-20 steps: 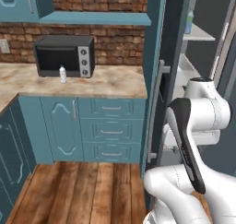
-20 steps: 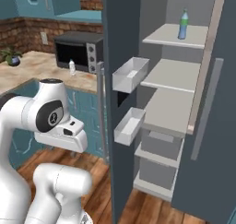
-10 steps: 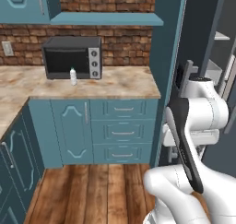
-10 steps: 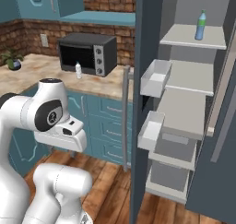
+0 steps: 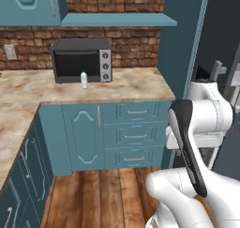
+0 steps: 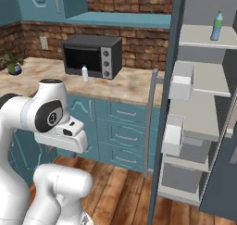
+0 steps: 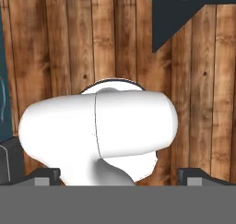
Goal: Take the bottled waters from the counter and place them in the freezer to freeze. Close the freezer door after placing the bottles.
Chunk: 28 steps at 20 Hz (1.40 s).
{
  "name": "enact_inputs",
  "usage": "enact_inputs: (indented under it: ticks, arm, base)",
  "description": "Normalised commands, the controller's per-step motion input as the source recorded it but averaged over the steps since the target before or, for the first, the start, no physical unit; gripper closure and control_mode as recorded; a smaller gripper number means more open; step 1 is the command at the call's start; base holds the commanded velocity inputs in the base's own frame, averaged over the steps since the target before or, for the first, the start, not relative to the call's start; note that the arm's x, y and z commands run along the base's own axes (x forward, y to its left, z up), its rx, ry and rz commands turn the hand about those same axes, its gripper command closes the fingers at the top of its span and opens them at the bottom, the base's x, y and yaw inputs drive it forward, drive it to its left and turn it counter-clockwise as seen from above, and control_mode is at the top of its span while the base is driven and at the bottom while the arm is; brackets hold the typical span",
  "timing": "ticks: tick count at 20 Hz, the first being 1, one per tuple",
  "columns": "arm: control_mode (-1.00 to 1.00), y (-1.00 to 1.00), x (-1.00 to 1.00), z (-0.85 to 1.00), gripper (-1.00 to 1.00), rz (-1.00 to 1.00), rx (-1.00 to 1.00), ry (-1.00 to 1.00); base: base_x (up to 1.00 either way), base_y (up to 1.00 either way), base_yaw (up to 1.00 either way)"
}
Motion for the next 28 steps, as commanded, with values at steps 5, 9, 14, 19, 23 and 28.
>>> enact_inputs:
  ticks: [5, 9, 14, 19, 23, 28]
  arm:
    - [1.0, 0.0, 0.0, 0.0, -1.0, 0.0, 0.0, 0.0]
    - [1.0, 0.0, 0.0, 0.0, -1.0, 0.0, 0.0, 0.0]
    - [1.0, 0.0, 0.0, 0.0, -1.0, 0.0, 0.0, 0.0]
    - [1.0, 0.0, 0.0, 0.0, -1.0, 0.0, 0.0, 0.0]
    - [1.0, 0.0, 0.0, 0.0, -1.0, 0.0, 0.0, 0.0]
    - [1.0, 0.0, 0.0, 0.0, -1.0, 0.0, 0.0, 0.0]
  base:
    - [0.46, 0.24, -0.09]
    - [0.53, 0.16, -0.1]
    - [0.68, 0.3, -0.17]
    - [0.7, 0.43, -0.18]
    - [0.53, 0.33, -0.14]
    - [0.59, 0.18, -0.02]
